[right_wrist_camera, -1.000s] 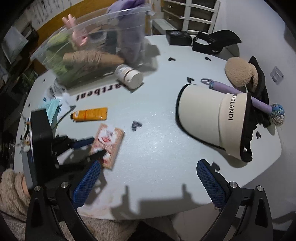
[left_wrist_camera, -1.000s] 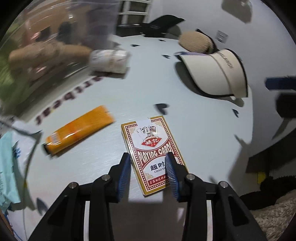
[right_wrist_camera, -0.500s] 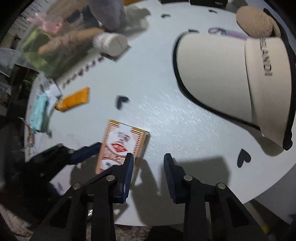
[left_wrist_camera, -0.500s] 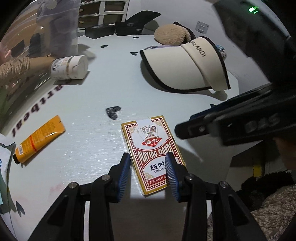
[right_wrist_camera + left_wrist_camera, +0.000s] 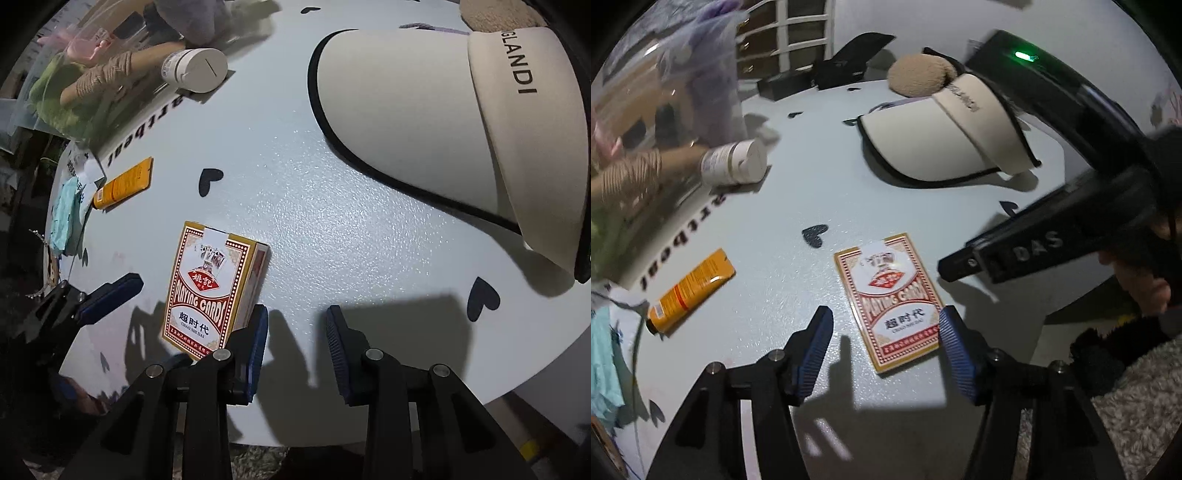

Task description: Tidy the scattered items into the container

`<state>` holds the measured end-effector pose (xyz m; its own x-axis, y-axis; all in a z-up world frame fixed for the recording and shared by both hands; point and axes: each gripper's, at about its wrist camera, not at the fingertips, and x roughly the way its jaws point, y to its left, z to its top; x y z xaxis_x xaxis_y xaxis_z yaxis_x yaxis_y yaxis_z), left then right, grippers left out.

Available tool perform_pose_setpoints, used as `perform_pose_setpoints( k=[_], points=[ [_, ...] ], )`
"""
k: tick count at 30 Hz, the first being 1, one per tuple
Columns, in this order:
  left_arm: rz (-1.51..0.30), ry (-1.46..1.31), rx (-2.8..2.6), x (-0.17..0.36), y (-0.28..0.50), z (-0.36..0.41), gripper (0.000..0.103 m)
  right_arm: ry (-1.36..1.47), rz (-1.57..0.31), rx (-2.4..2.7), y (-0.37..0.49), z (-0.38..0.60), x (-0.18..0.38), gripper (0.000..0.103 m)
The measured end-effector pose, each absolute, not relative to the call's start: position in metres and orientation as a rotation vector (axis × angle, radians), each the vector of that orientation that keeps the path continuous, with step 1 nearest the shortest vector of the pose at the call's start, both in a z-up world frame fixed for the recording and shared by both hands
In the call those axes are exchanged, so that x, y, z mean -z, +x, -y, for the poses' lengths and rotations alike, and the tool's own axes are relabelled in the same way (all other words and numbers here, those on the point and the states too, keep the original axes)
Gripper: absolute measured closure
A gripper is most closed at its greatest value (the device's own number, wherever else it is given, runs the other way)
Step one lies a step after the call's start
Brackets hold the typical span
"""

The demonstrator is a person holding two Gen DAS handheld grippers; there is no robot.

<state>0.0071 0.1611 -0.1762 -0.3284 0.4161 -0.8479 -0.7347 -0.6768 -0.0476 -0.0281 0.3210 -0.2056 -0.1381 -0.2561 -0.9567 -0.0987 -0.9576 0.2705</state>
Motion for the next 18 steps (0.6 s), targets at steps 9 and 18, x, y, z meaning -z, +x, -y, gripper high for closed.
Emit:
perform_pose_setpoints(
  k=[9,18],
  points=[
    [-0.517,-1.204,-1.995,0.191,0.013,-0.175,0.042,1.982,0.306,2.235,-0.031,-0.306,0.206,0.07],
    [-0.491,-1.159,-1.971,0.186,0.018,-0.172,0.034,1.893,0.439,2.157,-0.031,-0.303,0.188,0.077]
  ],
)
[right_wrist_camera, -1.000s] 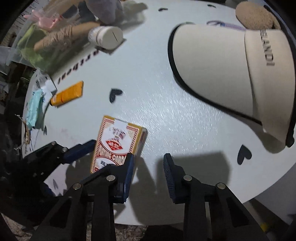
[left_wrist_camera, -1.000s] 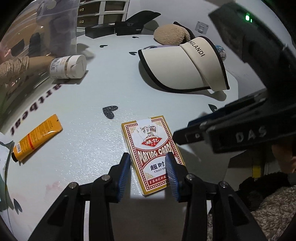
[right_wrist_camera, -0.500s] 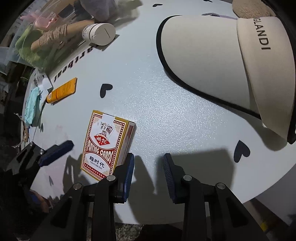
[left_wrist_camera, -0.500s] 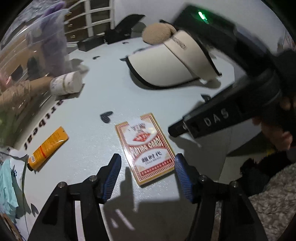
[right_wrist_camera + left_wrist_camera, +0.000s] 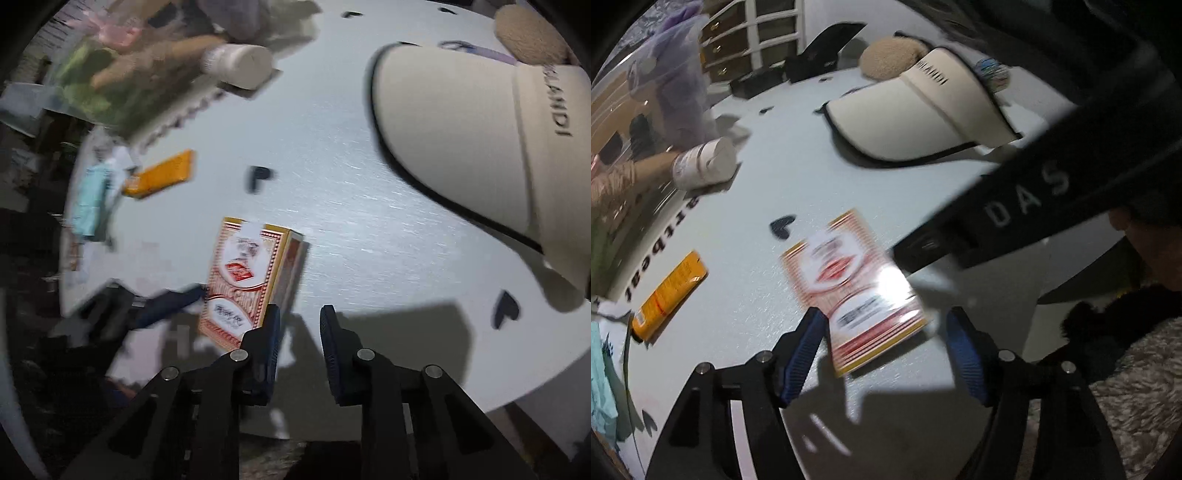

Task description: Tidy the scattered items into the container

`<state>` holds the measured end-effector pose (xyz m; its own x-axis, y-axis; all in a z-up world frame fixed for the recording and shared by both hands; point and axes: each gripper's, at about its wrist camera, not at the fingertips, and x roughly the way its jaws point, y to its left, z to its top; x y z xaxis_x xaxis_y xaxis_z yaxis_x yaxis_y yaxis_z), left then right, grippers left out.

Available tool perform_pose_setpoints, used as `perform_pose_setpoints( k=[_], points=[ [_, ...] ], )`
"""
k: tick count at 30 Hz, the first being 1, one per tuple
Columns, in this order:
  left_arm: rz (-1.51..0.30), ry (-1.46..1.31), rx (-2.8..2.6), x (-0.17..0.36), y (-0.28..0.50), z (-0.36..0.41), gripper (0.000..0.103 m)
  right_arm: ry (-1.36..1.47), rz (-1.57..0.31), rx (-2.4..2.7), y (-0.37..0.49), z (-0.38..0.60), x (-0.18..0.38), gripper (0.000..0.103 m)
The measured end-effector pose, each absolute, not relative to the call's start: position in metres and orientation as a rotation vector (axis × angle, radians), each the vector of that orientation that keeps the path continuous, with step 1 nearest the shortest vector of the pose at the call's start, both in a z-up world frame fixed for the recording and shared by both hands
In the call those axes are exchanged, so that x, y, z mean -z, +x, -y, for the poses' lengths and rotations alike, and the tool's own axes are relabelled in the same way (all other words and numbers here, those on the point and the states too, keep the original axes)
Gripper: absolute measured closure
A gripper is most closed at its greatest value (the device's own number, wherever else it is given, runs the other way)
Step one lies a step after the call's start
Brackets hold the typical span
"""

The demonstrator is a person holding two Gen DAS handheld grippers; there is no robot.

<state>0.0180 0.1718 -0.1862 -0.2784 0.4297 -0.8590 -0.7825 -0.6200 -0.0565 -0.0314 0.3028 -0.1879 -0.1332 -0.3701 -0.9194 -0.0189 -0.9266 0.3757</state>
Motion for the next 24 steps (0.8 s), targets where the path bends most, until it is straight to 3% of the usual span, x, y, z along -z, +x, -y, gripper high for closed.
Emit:
perform_pose_setpoints(
  k=[3,14,24],
  points=[
    [-0.401,-1.151,-1.982,0.187,0.014,-0.17,0.034,1.88,0.416,2.137,-0.032,-0.292,0.181,0.077],
    [-0.417,-1.203,-2.022,0.216,0.008,-0.169,0.034,1.962,0.547,2.201,-0.033,-0.31,0.19,0.077],
    [-0.467,-1.218,-2.022,0.24,0.005,-0.185,0.034,2.007,0.403,2.239,-0.043,-0.313,0.193,0.077]
  ],
)
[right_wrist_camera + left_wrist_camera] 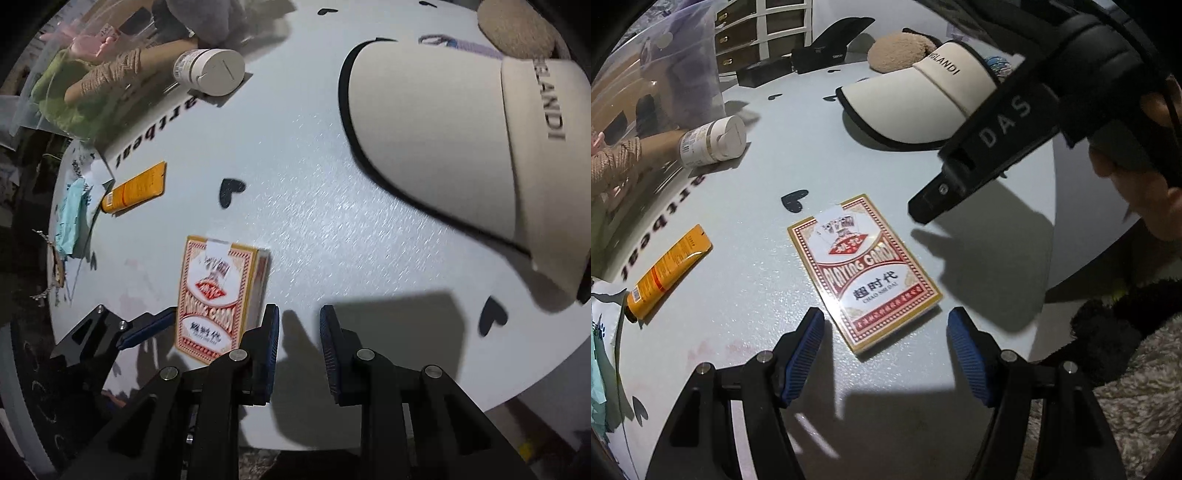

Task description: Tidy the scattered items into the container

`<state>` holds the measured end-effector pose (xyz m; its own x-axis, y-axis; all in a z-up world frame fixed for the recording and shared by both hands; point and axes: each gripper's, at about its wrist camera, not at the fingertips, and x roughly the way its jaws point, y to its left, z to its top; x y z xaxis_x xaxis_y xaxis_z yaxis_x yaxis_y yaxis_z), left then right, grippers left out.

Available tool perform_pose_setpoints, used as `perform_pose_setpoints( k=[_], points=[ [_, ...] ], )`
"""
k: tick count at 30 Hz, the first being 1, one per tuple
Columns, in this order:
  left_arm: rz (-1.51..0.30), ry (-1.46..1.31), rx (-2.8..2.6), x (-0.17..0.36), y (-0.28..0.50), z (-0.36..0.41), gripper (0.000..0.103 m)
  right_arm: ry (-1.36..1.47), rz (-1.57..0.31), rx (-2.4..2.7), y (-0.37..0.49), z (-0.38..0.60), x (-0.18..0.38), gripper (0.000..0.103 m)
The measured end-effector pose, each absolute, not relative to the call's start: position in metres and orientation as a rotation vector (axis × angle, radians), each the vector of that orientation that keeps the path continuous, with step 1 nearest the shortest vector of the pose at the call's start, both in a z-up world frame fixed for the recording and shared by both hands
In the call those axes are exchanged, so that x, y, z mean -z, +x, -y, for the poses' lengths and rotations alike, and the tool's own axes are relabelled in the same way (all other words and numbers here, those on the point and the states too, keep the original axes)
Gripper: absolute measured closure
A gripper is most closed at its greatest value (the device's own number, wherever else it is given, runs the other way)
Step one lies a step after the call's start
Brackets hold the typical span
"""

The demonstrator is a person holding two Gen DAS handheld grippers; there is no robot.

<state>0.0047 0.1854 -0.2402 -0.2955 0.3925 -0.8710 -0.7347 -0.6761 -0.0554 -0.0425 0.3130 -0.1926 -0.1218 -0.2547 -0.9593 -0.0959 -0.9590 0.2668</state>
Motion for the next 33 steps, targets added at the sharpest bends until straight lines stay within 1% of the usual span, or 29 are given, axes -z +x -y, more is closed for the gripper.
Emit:
perform_pose_setpoints(
  k=[7,10,14,16,17,18,19,24,27,29,33],
  points=[
    [-0.472,-1.266,-2.078,0.25,-0.001,-0.183,0.034,1.901,0.151,2.268,-0.092,-0.308,0.184,0.077],
    [-0.46,-1.305,-2.117,0.254,-0.005,-0.174,0.034,1.852,-0.011,2.208,-0.11,-0.292,0.186,0.077],
    [-0.464,-1.339,-2.162,0.253,-0.008,-0.171,0.034,1.781,-0.342,2.093,-0.111,-0.264,0.193,0.077],
    [-0.459,-1.355,-2.199,0.247,-0.004,-0.179,0.034,1.768,-0.431,2.025,-0.106,-0.258,0.199,0.077],
    [-0.448,-1.374,-2.229,0.248,-0.008,-0.18,0.031,1.763,-0.463,1.999,-0.102,-0.256,0.202,0.077],
    [-0.437,-1.383,-2.243,0.247,-0.009,-0.178,0.031,1.742,-0.499,2.003,-0.099,-0.255,0.202,0.077],
    [-0.423,-1.401,-2.278,0.248,-0.012,-0.177,0.031,1.733,-0.518,1.998,-0.097,-0.256,0.202,0.077],
    [-0.308,-1.434,-2.332,0.235,-0.014,-0.156,0.032,1.741,-0.427,1.976,-0.097,-0.268,0.202,0.077],
    [-0.309,-1.385,-2.342,0.223,-0.008,-0.163,0.032,1.737,-0.424,1.978,-0.096,-0.269,0.202,0.077],
    [-0.295,-1.389,-2.338,0.216,-0.009,-0.148,0.032,1.729,-0.433,1.981,-0.094,-0.27,0.202,0.077],
    [-0.258,-1.424,-2.343,0.218,-0.015,-0.149,0.032,1.722,-0.426,1.989,-0.092,-0.273,0.202,0.077]
  ],
)
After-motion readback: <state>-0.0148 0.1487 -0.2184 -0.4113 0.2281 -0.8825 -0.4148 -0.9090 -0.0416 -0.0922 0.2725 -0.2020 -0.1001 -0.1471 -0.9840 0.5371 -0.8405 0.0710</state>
